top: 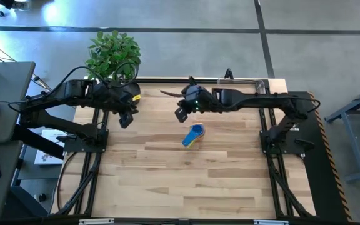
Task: Nest measuring cups in basket
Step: Put the stacked measuring cups into the transparent bin
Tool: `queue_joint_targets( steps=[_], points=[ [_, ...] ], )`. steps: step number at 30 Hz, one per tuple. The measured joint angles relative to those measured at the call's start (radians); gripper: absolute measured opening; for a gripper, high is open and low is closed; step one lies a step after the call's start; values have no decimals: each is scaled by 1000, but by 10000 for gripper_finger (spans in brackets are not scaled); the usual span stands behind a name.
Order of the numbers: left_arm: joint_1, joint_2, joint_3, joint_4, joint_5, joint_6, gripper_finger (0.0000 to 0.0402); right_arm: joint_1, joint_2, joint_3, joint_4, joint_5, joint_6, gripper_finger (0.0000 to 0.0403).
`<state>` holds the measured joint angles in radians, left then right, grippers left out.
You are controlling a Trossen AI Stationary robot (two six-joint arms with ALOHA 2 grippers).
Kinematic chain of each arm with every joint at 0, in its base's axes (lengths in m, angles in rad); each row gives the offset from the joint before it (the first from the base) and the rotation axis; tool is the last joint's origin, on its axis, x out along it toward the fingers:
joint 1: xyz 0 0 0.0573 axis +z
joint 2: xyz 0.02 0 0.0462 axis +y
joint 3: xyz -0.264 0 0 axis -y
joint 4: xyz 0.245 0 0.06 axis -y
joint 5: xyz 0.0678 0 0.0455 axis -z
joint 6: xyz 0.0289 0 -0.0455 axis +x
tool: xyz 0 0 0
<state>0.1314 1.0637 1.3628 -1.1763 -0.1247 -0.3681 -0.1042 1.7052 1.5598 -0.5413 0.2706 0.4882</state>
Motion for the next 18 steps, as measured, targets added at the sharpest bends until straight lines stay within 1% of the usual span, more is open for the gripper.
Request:
queue_joint_targets(
  steps=[4,8,12,18],
  points=[
    [0,0,0,1,-42,-51,90,-8,58,102,-109,-72,-30,48],
    [0,0,0,0,-53,-84,90,-4,140,170,-214,-134,-51,48],
    [0,0,0,0,-54,-84,90,7,196,199,-263,-180,-49,48],
    [0,0,0,0,-54,-116,90,27,266,200,-310,-193,-52,48]
  ],
)
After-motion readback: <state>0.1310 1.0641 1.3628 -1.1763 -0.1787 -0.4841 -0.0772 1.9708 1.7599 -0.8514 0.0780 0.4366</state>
